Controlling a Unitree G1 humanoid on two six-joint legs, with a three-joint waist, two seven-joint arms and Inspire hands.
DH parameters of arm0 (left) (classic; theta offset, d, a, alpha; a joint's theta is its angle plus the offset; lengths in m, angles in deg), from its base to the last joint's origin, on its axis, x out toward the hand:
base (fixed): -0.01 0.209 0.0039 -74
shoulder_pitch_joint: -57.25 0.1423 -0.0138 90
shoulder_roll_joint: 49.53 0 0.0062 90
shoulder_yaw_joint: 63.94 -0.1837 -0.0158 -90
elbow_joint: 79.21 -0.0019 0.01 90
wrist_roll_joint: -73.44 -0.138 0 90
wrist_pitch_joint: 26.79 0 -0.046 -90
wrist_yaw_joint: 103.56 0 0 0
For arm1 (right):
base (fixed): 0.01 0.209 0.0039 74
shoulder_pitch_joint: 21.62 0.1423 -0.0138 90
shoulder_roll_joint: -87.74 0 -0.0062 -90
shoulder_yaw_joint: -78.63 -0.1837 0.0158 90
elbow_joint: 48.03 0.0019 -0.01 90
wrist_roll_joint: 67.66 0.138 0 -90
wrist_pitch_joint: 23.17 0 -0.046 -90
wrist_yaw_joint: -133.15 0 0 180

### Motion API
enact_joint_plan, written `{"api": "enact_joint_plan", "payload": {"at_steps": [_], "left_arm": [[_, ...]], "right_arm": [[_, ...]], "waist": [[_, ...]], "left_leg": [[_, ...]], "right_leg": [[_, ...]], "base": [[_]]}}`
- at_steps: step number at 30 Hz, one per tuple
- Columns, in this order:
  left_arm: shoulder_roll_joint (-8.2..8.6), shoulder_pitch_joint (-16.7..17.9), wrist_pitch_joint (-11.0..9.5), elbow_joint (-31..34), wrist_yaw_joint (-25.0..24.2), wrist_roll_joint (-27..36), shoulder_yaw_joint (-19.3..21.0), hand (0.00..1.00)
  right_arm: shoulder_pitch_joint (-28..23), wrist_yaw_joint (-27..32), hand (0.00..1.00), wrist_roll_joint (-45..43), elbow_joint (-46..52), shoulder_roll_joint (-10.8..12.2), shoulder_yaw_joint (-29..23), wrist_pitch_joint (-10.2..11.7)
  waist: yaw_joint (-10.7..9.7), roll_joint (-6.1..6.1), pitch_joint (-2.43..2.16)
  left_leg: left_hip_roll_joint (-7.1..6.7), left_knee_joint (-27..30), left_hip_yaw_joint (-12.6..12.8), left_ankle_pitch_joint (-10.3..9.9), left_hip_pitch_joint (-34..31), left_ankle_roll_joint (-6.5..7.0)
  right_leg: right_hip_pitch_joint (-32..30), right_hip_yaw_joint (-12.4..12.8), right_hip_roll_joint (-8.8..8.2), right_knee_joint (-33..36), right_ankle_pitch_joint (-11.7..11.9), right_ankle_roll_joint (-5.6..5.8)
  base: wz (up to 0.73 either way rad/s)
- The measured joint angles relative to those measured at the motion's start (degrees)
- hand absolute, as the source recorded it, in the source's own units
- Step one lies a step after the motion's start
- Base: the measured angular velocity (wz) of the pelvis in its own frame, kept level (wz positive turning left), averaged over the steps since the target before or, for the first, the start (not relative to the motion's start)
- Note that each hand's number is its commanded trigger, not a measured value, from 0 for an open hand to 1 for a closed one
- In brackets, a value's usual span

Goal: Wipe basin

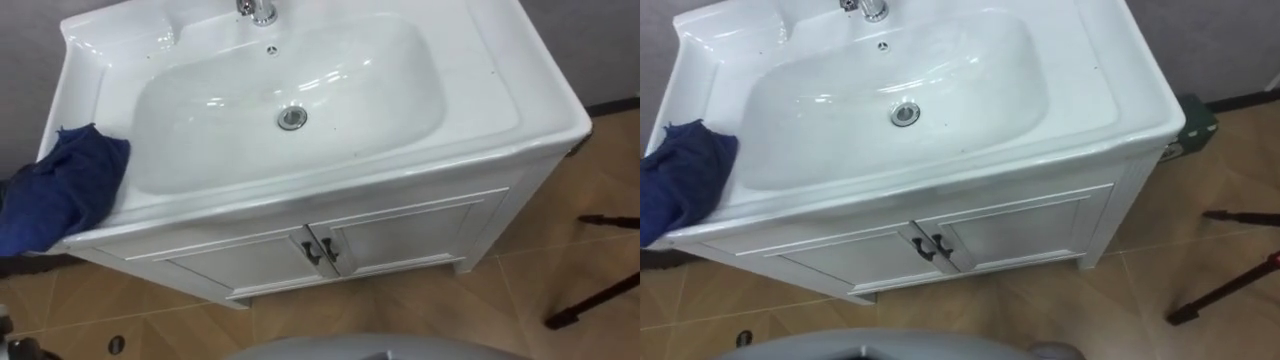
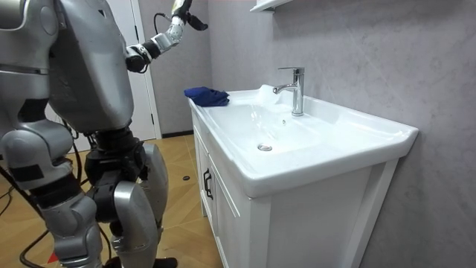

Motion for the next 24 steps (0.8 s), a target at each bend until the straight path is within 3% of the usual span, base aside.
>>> {"api": "enact_joint_plan", "payload": {"at_steps": [5,11,14,16,18,20,22,24], "left_arm": [[-0.30,0.31,0.19,-1.50,0.10,3.88,2.34,0.00],[-0.45,5.34,0.23,-2.43,0.64,6.62,7.20,0.00],[-0.50,9.06,-2.56,-6.00,4.42,7.26,9.46,0.00],[-0.49,12.46,-3.78,-8.80,7.05,9.22,10.60,0.00],[-0.44,14.87,-4.36,-10.51,8.98,9.98,12.06,0.00],[-0.10,17.87,-5.02,-11.23,11.63,11.02,12.76,0.00],[2.61,23.67,-7.04,-11.32,13.86,13.69,12.78,0.00],[5.31,26.05,-8.41,-12.65,14.77,16.71,12.40,0.00]], "right_arm": [[-0.86,-0.91,0.00,-0.06,0.70,-0.33,-0.01,0.05],[-1.60,-2.52,0.00,-3.29,1.20,-0.79,0.00,0.28],[-1.82,-2.32,0.00,-3.21,0.71,-1.37,0.08,1.78],[-2.30,-1.95,0.00,-3.23,0.79,-1.46,0.08,2.40],[-2.47,-2.05,0.00,-3.60,1.23,-1.47,0.08,2.58],[-2.09,-2.23,0.00,-3.80,1.28,-1.63,0.62,2.72],[-1.27,-2.64,0.00,-3.71,1.25,-2.13,1.27,3.61],[-1.17,-2.69,0.00,-3.37,1.20,-2.05,1.35,4.34]], "waist": [[2.50,-0.02,0.01],[4.88,-0.07,-0.06],[5.44,-0.32,0.09],[6.24,-0.23,-0.27],[6.90,-0.50,-0.42],[7.02,-1.06,-0.24],[6.78,-1.19,-0.24],[6.38,-1.64,-0.31]], "left_leg": [[-0.06,-0.02,-0.28,0.00,-0.12,0.00],[-0.58,0.52,-1.95,0.01,-0.92,0.01],[-1.13,0.68,-2.97,0.01,-1.00,0.02],[-1.52,0.74,-3.49,0.02,-0.92,0.03],[-1.74,0.76,-3.93,0.02,-1.00,0.03],[-2.02,0.76,-4.97,0.01,-1.15,0.05],[-2.26,0.77,-5.31,0.01,-1.34,0.06],[-2.52,0.81,-6.62,0.04,-1.58,0.12]], "right_leg": [[0.04,-0.15,-0.07,0.08,-0.03,0.02],[-0.28,-1.85,-0.61,0.06,-0.28,0.31],[0.52,-3.28,-1.19,-0.02,-0.53,0.72],[0.88,-3.79,-1.60,0.10,-0.91,1.00],[0.85,-4.11,-1.79,0.14,-1.05,1.14],[0.87,-4.90,-1.99,0.20,-1.15,1.28],[0.89,-5.53,-2.24,0.17,-1.27,1.46],[0.94,-6.45,-2.49,0.21,-1.68,1.51]], "base": [[0.01],[0.15],[0.22],[0.19],[0.12],[0.16],[0.15],[0.24]]}}
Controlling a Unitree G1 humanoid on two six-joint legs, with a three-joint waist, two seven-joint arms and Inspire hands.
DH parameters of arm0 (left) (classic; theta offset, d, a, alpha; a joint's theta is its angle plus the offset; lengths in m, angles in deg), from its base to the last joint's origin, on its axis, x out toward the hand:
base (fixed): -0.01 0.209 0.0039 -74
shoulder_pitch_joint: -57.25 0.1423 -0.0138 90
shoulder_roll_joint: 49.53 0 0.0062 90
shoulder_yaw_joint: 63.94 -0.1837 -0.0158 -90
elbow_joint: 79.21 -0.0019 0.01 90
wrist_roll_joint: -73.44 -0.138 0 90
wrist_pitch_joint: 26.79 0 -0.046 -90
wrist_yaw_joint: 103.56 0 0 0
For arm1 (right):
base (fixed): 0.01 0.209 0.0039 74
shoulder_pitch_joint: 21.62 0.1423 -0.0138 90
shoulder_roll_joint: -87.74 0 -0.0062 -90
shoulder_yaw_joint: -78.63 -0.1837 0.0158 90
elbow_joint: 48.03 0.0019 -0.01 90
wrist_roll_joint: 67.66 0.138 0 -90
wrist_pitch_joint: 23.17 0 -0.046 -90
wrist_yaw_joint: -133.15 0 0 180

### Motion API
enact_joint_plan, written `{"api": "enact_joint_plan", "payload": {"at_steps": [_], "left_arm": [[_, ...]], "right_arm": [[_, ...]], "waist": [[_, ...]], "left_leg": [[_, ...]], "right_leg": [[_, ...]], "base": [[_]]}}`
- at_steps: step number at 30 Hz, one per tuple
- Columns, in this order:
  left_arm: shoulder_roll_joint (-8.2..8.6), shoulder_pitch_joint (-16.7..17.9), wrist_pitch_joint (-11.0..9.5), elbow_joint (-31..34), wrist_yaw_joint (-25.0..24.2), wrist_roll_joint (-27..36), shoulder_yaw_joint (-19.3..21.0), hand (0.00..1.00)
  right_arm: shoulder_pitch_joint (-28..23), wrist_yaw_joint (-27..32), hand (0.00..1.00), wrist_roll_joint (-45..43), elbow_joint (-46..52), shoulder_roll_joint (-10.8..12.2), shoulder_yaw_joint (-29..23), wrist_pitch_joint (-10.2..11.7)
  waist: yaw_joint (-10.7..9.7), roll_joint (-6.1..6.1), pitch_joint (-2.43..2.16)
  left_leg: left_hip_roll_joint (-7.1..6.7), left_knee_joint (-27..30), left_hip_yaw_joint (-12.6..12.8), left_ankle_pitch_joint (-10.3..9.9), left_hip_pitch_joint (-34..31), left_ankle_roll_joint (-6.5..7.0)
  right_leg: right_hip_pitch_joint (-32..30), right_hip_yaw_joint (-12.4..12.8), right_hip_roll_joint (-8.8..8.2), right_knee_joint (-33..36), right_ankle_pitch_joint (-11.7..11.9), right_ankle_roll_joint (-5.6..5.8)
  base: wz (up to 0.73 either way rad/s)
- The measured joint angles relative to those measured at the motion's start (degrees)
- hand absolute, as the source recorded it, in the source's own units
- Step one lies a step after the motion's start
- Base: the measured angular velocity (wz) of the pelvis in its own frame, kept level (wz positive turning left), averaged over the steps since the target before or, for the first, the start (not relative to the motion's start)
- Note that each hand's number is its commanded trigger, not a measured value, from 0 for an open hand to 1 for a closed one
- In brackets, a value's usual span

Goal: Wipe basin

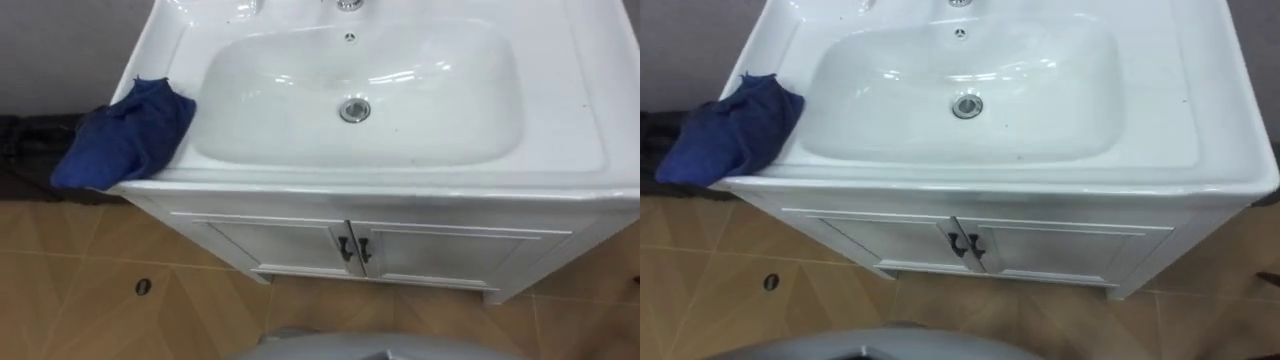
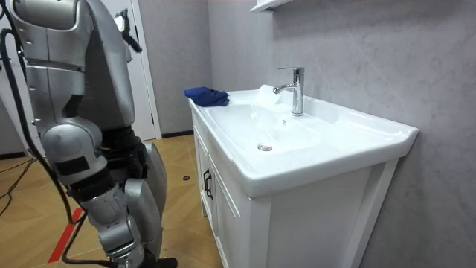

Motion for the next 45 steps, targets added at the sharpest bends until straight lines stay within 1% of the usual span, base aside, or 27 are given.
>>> {"api": "enact_joint_plan", "payload": {"at_steps": [1,2,3,4,5,6,7,8,9,10,11,12,13,14,16,17,18,21,22,26,28,31,35,37,40,42,45], "left_arm": [[2.07,1.08,-0.82,-1.68,0.66,2.19,-0.82,0.00],[3.11,1.73,-1.14,-2.52,0.72,3.61,-1.37,0.00],[5.16,3.13,-1.96,-4.52,0.79,7.27,-2.77,0.00],[6.94,4.30,-2.86,-8.44,0.80,10.01,-4.68,0.00],[7.84,4.68,-3.07,-10.51,0.79,11.36,-5.82,0.00],[9.80,5.88,-3.22,-14.25,0.60,13.24,-8.47,0.00],[10.93,6.28,-3.23,-16.01,0.35,13.69,-9.60,0.00],[12.81,7.02,-3.44,-19.48,-0.07,15.47,-11.59,0.00],[13.83,7.76,-3.45,-23.07,-0.60,18.48,-14.43,0.00],[14.21,8.22,-3.53,-27.23,-1.40,20.44,-17.47,0.00],[14.44,8.17,-3.54,-29.27,-1.76,21.08,-18.84,0.00],[14.73,7.86,-3.78,-33.41,-2.80,22.12,-21.72,0.00],[15.01,7.56,-3.92,-36.78,-4.15,23.33,-24.24,0.00],[15.27,7.29,-4.12,-38.21,-4.95,23.79,-24.96,0.00],[15.51,6.83,-4.56,-43.04,-7.38,24.17,-28.41,0.00],[15.67,6.69,-4.69,-43.79,-7.98,24.17,-28.78,0.00],[16.14,6.36,-4.71,-45.07,-8.79,24.17,-29.54,0.00],[17.61,5.79,-4.72,-45.65,-11.04,24.11,-29.64,0.00],[17.78,5.22,-4.72,-45.76,-11.74,24.11,-29.69,0.00],[17.81,3.19,-4.65,-47.63,-14.40,24.01,-32.18,0.00],[17.87,1.55,-4.43,-48.66,-17.05,22.86,-33.59,0.00],[17.90,0.36,-4.29,-48.61,-19.74,22.07,-35.39,0.00],[17.89,-1.01,-4.02,-49.15,-22.12,21.35,-37.07,0.00],[17.89,-1.50,-3.60,-49.18,-24.11,20.24,-38.27,0.00],[17.89,-1.52,-2.42,-49.71,-26.89,19.69,-39.70,0.00],[17.89,-1.79,-1.55,-49.84,-28.67,19.66,-39.72,0.00],[17.89,-2.06,-0.27,-50.40,-31.04,19.67,-39.71,0.00]], "right_arm": [[0.03,0.01,0.00,0.61,-0.19,-0.01,0.38,0.09],[0.07,0.00,0.00,0.98,-0.29,0.03,0.70,0.03],[0.29,-0.02,0.00,1.38,-0.34,0.21,1.72,-0.14],[-0.07,-0.53,0.00,1.56,-0.51,0.52,2.24,-0.16],[-0.19,-0.83,0.00,1.60,-0.52,0.61,2.51,-0.16],[-0.33,-1.39,0.00,1.92,-0.53,0.85,2.57,-0.15],[-0.38,-1.64,0.00,1.95,-0.56,1.01,2.48,-0.16],[-0.44,-1.83,0.00,1.97,-0.63,1.43,2.49,-0.18],[-0.30,-2.02,0.00,2.01,-0.74,1.86,2.49,-0.24],[-0.22,-2.52,0.00,2.00,-0.90,2.08,2.46,-0.25],[-0.10,-2.73,0.00,1.95,-1.02,2.09,2.45,-0.23],[0.18,-2.92,0.00,1.94,-1.35,1.96,2.46,-0.18],[0.52,-2.92,0.00,2.23,-2.04,1.92,2.44,-0.16],[0.80,-2.89,0.00,2.48,-2.69,1.91,2.43,-0.11],[0.94,-3.16,0.00,4.01,-3.28,2.33,2.98,-0.04],[0.92,-3.21,0.00,4.11,-3.47,2.52,3.18,0.00],[0.93,-3.25,0.00,4.10,-3.54,2.89,3.19,0.04],[0.78,-3.55,0.00,4.11,-3.93,3.69,3.18,-0.03],[0.79,-3.66,0.00,4.07,-4.62,3.87,3.17,0.01],[1.01,-4.10,0.00,3.39,-5.46,3.79,3.15,0.04],[1.02,-4.44,0.00,4.13,-5.71,4.16,3.18,0.02],[1.08,-4.88,0.00,4.21,-5.75,4.37,3.18,-0.11],[1.54,-4.94,0.00,4.10,-7.13,4.93,3.24,-0.20],[1.97,-5.03,0.00,3.98,-7.83,5.30,3.18,-0.72],[2.04,-5.57,0.00,3.94,-8.04,5.46,3.20,-1.07],[2.01,-5.99,0.00,3.93,-7.97,5.49,3.23,-1.98],[1.93,-6.68,0.00,3.91,-7.87,5.51,3.21,-3.20]], "waist": [[0.00,-0.28,-0.06],[0.10,-0.51,-0.10],[0.02,-1.09,-0.16],[-0.02,-1.78,-0.14],[-0.11,-2.15,-0.14],[-0.42,-3.02,-0.24],[-0.51,-3.54,-0.29],[-0.46,-4.33,-0.09],[-0.69,-5.20,-0.23],[-1.29,-6.30,-0.11],[-1.37,-6.51,-0.17],[-1.45,-6.90,-0.07],[-1.90,-7.03,-0.02],[-1.98,-7.01,-0.02],[-2.14,-6.96,0.08],[-2.51,-7.06,0.17],[-3.27,-6.80,0.25],[-4.73,-5.95,0.31],[-5.23,-5.88,0.29],[-7.05,-5.97,0.29],[-7.89,-6.12,0.32],[-8.89,-6.41,0.35],[-9.88,-7.06,0.42],[-10.70,-7.63,0.70],[-10.98,-7.97,0.98],[-11.08,-7.80,0.97],[-11.11,-7.83,0.94]], "left_leg": [[-0.06,0.06,-0.45,0.02,-0.16,0.03],[-0.07,0.10,-0.53,0.02,-0.27,0.03],[-0.09,0.11,-0.79,0.02,-0.35,0.04],[-0.14,0.07,-1.24,0.03,-0.13,0.04],[-0.18,0.10,-1.34,0.03,-0.07,0.04],[-0.30,0.10,-1.67,0.03,-0.05,0.04],[-0.32,0.10,-1.74,0.03,-0.05,0.04],[-0.30,0.09,-1.74,0.02,0.08,0.04],[-0.30,0.10,-1.78,0.02,0.34,0.03],[-0.32,0.09,-1.94,-0.03,0.58,0.07],[-0.30,0.10,-1.94,-0.15,0.73,0.24],[-0.25,0.08,-1.98,-0.35,0.74,0.48],[-0.27,0.04,-2.12,-0.58,0.90,0.58],[-0.27,0.00,-2.12,-0.76,1.03,0.68],[-0.29,-0.05,-1.72,-0.99,1.48,0.87],[-0.31,-0.05,-1.72,-1.01,1.48,0.90],[-0.37,-0.12,-1.65,-1.02,1.52,0.91],[-0.36,-0.20,-1.27,-1.01,1.72,0.93],[-0.31,-0.20,-1.07,-1.01,1.79,0.93],[-0.21,-0.10,0.66,-1.01,2.09,0.93],[-0.16,-0.35,1.83,-1.01,2.71,0.93],[-0.13,-0.35,3.32,-1.01,3.19,0.93],[-0.09,-0.38,3.97,-1.02,3.89,0.93],[-0.09,-0.39,4.05,-1.03,4.03,0.93],[0.21,-0.30,5.11,-1.47,4.29,0.96],[0.71,-0.13,5.10,-2.56,4.31,0.97],[0.71,-0.14,5.12,-2.96,4.31,1.21]], "right_leg": [[0.01,-0.16,-0.04,0.03,-0.10,0.00],[-0.03,-0.31,-0.05,0.04,-0.19,0.00],[0.01,-0.92,-0.08,0.12,-0.33,-0.05],[0.38,-1.31,-0.13,0.12,-0.52,-0.07],[0.57,-1.50,-0.18,0.11,-0.60,-0.05],[0.85,-1.80,-0.26,0.04,-0.78,0.02],[0.90,-1.83,-0.28,0.05,-0.85,0.03],[1.15,-1.85,-0.22,-0.03,-0.88,0.01],[1.64,-1.97,-0.18,-0.04,-0.88,0.00],[2.19,-2.41,-0.16,-0.19,-0.92,0.03],[2.33,-2.45,-0.15,-0.16,-1.04,0.03],[2.57,-2.47,-0.10,-0.16,-1.06,0.03],[2.85,-2.76,-0.14,-0.27,-1.09,0.12],[2.83,-2.78,-0.18,-0.28,-1.15,0.21],[2.94,-2.38,-0.31,0.02,-1.21,0.31],[2.99,-2.41,-0.36,0.06,-1.24,0.37],[2.99,-2.33,-0.42,0.12,-1.27,0.41],[2.91,-1.92,-0.41,0.15,-1.23,0.47],[2.91,-1.68,-0.34,0.07,-1.23,0.47],[2.84,-0.52,-0.34,0.14,-1.20,0.48],[2.91,0.61,-0.34,0.12,-1.20,0.49],[2.85,2.01,-0.36,0.11,-1.18,0.53],[2.87,3.45,-0.29,0.14,-1.19,0.54],[2.84,3.69,-0.26,0.10,-1.19,0.54],[2.61,4.75,0.01,0.08,-1.18,0.52],[2.62,4.76,0.51,0.08,-1.19,0.51],[2.62,4.80,0.52,0.12,-1.13,0.62]], "base": [[0.23],[0.15],[0.15],[0.16],[0.18],[0.13],[0.11],[0.00],[0.10],[0.10],[0.10],[0.07],[0.08],[0.03],[-0.08],[-0.04],[0.00],[-0.07],[-0.08],[-0.17],[-0.23],[-0.23],[-0.21],[-0.06],[-0.16],[-0.05],[0.00]]}}
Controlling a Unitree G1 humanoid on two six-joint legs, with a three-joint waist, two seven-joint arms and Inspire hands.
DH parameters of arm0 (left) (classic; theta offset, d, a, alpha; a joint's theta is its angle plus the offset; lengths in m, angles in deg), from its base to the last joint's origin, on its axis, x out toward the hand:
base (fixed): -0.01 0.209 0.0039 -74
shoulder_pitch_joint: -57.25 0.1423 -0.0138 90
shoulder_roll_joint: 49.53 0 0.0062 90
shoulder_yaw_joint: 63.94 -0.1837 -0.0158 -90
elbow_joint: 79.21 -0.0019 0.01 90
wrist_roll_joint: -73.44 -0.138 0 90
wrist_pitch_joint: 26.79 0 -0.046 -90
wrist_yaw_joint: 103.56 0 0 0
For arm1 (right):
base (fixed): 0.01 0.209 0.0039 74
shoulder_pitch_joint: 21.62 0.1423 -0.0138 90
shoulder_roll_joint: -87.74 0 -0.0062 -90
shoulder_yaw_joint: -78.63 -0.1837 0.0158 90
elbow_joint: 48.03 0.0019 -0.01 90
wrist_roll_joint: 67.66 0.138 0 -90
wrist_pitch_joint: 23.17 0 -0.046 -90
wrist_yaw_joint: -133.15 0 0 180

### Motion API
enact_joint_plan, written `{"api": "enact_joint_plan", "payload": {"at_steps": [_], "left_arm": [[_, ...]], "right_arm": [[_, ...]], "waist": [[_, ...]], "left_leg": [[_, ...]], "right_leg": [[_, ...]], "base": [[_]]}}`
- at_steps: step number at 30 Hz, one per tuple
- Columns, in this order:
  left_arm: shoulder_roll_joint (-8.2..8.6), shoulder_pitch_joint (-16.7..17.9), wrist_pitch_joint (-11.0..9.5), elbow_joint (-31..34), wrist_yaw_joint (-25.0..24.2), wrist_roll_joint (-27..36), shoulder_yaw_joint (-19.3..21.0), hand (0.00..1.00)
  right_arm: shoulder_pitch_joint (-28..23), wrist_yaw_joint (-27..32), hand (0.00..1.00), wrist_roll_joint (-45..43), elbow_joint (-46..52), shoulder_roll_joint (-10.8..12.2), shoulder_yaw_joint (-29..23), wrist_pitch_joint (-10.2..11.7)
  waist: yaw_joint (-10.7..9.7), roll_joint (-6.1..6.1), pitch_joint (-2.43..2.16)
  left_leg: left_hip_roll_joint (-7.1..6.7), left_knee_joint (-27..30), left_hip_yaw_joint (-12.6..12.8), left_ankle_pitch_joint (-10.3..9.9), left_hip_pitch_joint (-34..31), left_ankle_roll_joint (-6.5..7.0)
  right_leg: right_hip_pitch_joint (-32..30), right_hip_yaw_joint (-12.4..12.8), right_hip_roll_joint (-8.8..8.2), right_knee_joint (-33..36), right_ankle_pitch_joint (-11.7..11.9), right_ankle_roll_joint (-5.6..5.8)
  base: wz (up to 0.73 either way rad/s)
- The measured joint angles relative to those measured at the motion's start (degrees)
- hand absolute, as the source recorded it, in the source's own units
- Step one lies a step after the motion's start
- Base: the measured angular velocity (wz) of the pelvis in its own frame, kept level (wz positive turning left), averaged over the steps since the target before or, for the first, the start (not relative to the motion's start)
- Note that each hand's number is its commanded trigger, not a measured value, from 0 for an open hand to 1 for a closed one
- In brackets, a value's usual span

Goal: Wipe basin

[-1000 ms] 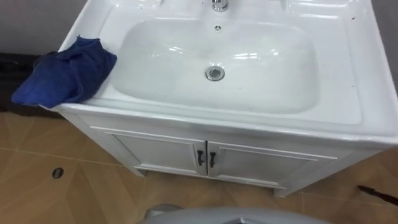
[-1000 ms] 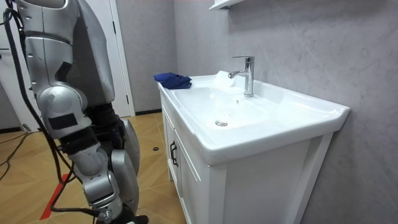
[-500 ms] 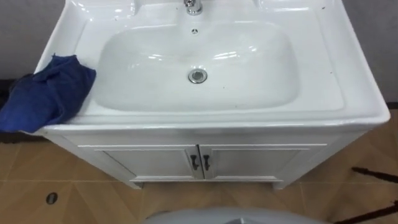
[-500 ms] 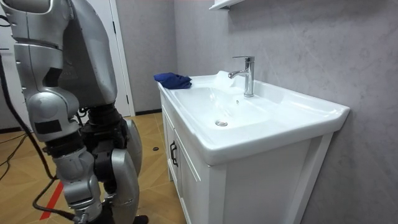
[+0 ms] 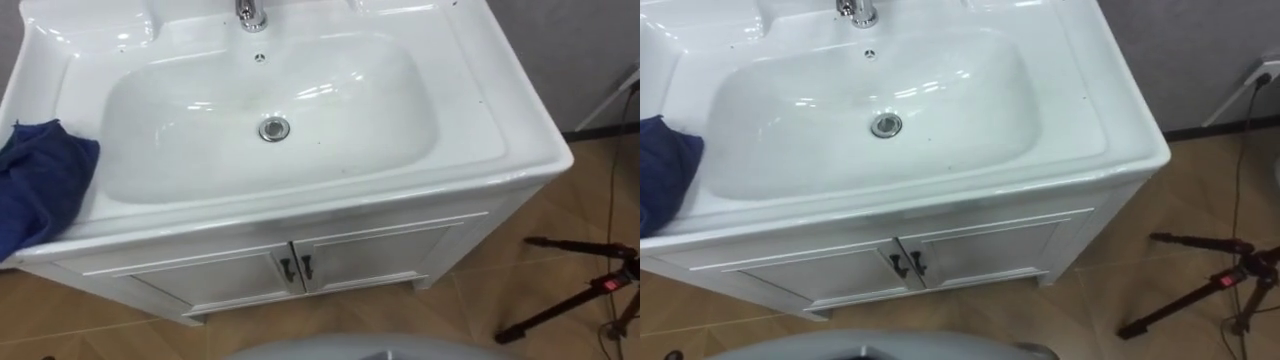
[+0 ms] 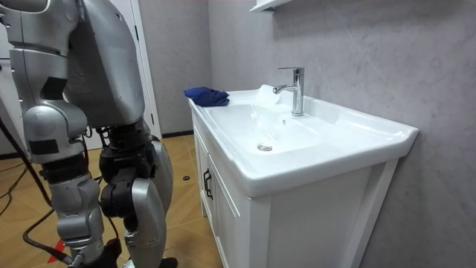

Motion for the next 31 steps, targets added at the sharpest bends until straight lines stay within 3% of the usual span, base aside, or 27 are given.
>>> {"api": "enact_joint_plan", "payload": {"at_steps": [4,13,31], "left_arm": [[-0.12,0.00,1.81,-0.04,-2.15,-0.05,0.03,0.00],[-0.12,-0.44,3.74,-2.07,-6.63,-0.54,-0.02,0.00],[-0.10,-1.35,4.35,-2.13,-10.23,-5.56,-0.06,0.00]], "right_arm": [[0.31,-0.76,0.00,0.01,0.00,0.14,0.07,-1.13],[0.41,-0.80,0.00,-1.23,0.00,0.42,0.03,-2.09],[1.25,-1.34,0.00,-2.19,-1.42,0.79,1.18,-2.54]], "waist": [[0.05,-0.01,-0.03],[0.13,-0.34,-0.13],[0.16,-1.05,-0.14]], "left_leg": [[-0.16,-0.03,0.01,-0.12,-0.03,0.18],[-0.14,0.23,0.15,-0.12,0.08,0.18],[-0.11,0.29,0.08,-0.12,0.14,0.18]], "right_leg": [[0.02,-0.03,-0.14,-0.02,0.08,0.15],[0.16,0.00,-0.13,0.06,0.08,0.15],[0.15,0.18,-0.10,0.20,0.08,0.15]], "base": [[0.00],[0.00],[0.00]]}}
